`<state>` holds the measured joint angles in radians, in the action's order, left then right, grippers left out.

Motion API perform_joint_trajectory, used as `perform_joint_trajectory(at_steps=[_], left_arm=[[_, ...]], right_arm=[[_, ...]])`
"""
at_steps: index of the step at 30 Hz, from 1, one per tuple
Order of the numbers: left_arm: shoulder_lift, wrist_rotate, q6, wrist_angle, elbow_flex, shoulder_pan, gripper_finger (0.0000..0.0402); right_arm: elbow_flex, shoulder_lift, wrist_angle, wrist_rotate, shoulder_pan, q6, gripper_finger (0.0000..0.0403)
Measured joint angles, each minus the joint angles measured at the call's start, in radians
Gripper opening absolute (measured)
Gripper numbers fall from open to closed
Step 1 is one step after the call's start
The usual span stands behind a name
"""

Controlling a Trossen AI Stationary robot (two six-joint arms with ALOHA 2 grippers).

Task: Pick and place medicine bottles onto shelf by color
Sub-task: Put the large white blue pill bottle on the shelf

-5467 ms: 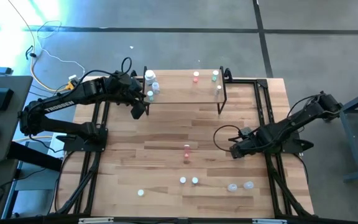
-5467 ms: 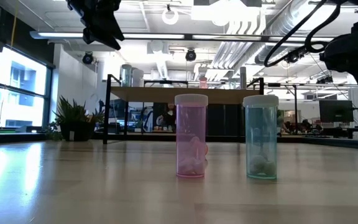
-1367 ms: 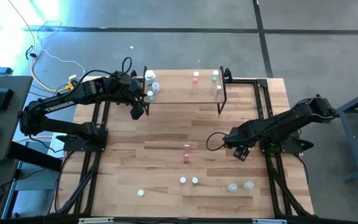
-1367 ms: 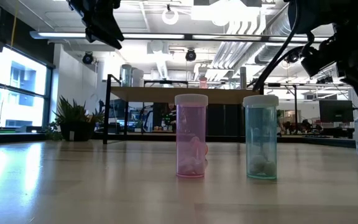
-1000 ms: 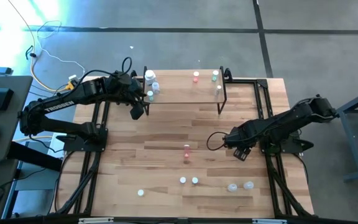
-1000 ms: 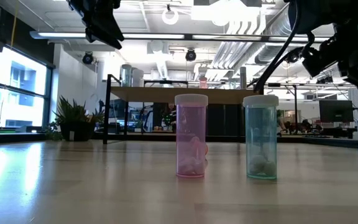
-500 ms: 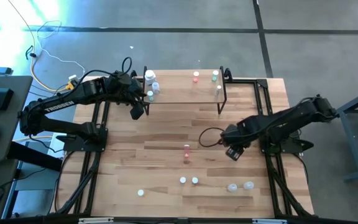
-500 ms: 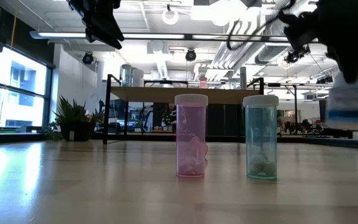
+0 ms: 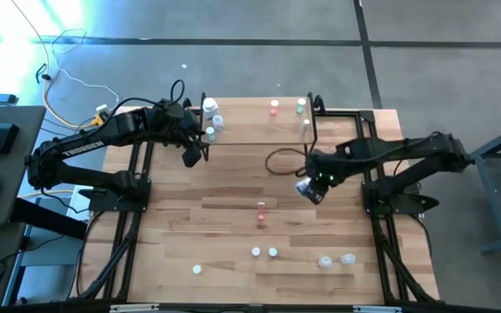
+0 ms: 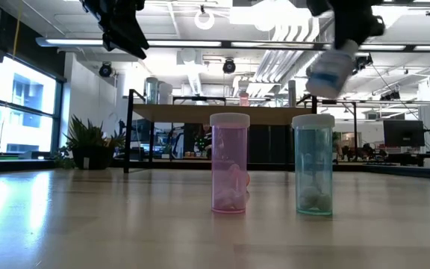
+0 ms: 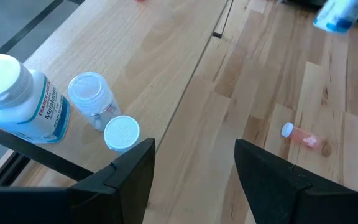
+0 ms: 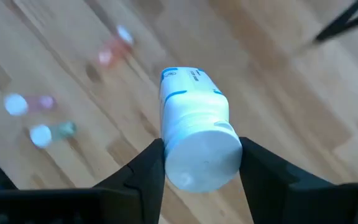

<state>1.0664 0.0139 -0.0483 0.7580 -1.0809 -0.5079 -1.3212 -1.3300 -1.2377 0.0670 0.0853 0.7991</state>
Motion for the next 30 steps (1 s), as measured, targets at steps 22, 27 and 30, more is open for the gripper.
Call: perform_joint_trajectory(at_steps=[22, 27, 30], left_arm=[[0.000, 0.000, -0.011, 0.000, 0.000, 0.000, 0.0209], [0.000, 0.000, -0.027, 0.000, 0.000, 0.000, 0.0209], [0.000, 0.000, -0.028, 0.000, 0.000, 0.000, 0.0209]], right_arm=[[-0.383, -0.001, 0.106, 0.176, -0.385, -0.650, 0.0156], [-0.462, -0.001, 0.180, 0.176, -0.473, -0.798, 0.0156], [-0.508, -0.015, 0.201, 0.175, -0.514, -0.874, 0.0158]])
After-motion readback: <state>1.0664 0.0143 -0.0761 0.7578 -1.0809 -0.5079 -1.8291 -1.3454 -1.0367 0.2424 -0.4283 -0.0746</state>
